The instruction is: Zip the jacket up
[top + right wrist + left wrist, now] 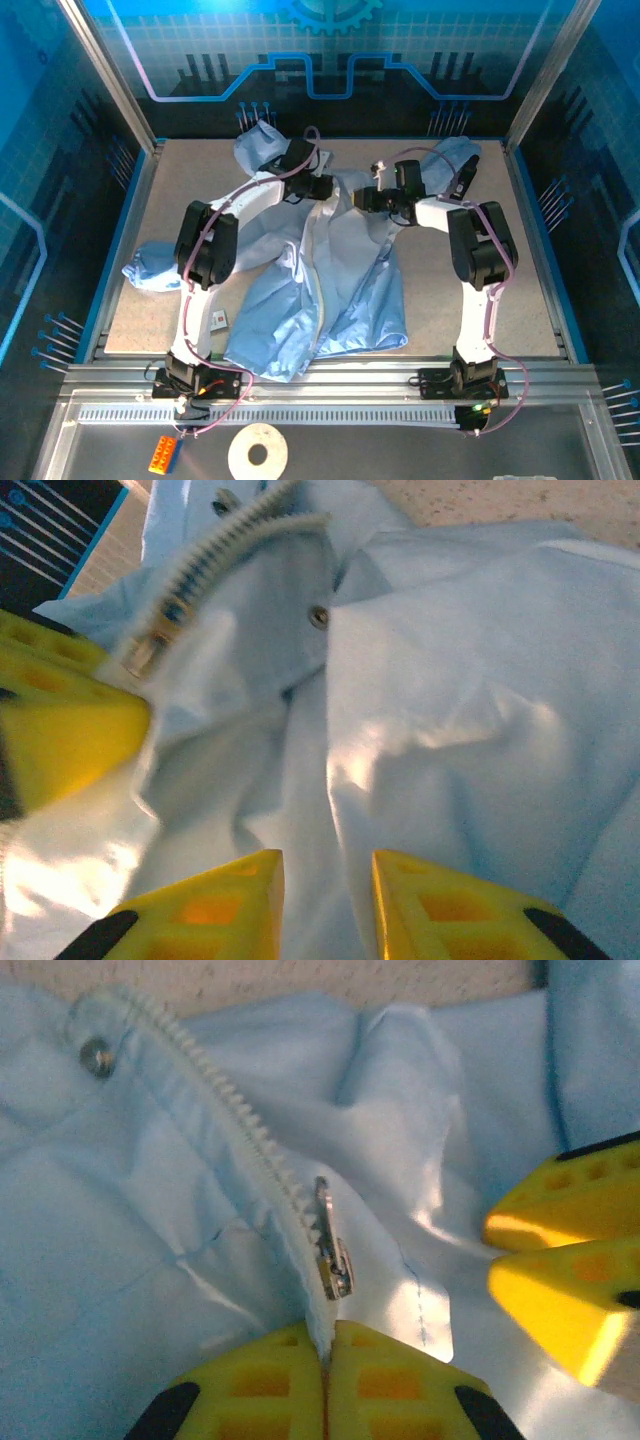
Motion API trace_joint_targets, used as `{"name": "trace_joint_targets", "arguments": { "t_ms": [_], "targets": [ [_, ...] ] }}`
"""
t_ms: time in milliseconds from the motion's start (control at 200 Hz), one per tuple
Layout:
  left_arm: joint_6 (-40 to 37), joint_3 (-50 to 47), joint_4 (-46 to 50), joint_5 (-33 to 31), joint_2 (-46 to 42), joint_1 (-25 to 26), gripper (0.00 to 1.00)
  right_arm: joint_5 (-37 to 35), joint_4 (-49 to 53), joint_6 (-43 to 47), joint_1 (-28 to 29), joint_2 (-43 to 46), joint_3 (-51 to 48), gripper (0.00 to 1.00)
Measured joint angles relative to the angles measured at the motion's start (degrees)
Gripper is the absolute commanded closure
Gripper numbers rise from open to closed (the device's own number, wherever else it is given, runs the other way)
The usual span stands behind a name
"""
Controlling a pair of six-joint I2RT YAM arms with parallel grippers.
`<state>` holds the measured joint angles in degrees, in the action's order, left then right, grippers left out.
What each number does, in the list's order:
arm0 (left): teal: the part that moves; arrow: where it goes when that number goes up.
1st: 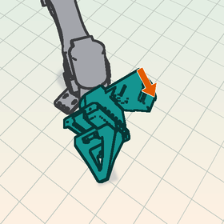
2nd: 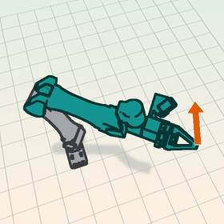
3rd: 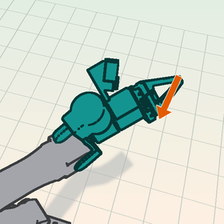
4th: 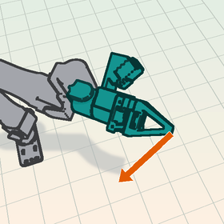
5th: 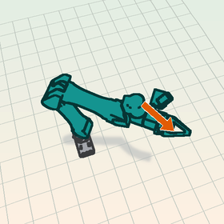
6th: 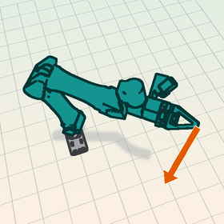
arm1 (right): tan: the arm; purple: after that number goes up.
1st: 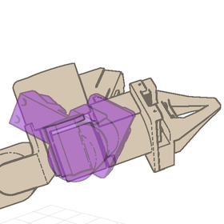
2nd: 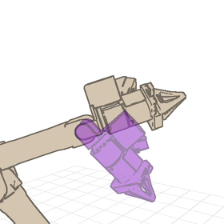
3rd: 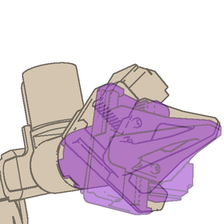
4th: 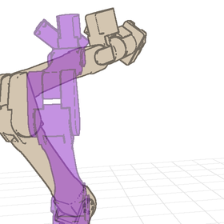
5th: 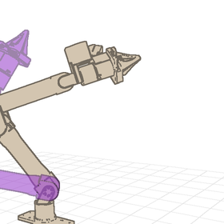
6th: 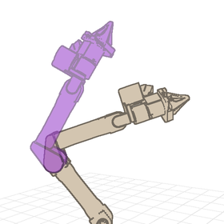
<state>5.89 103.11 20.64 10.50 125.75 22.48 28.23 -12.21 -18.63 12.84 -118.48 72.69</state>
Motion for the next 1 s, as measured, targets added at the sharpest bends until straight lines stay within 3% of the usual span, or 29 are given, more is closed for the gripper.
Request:
{"name": "trace_joint_targets", "arguments": {
  "t_ms": [255, 460, 825, 1001],
  "targets": [
    [-8.74, 6.27, -0.39, 10.29, 0.0, -1.22, 1.0, -2.62, 0.63, -2.62, -1.77, 4.46, -3.93, 0.69],
    [-16.44, 5.92, -7.87, 22.88, -0.24, -1.22, 1.0, -4.81, -1.01, -4.42, -3.28, 9.53, -7.13, 0.69],
    [-22.8, -15.65, -23.3, 33.11, -8.39, -1.33, 1.0, -4.85, -4.9, -9.51, -6.25, 16.96, -13.62, 0.65],
    [-22.97, -20.68, -29.81, 35.34, -8.39, -1.51, 1.0, 1.03, -8.39, -10.93, -6.43, 20.13, -13.57, 0.63]
  ]
}}
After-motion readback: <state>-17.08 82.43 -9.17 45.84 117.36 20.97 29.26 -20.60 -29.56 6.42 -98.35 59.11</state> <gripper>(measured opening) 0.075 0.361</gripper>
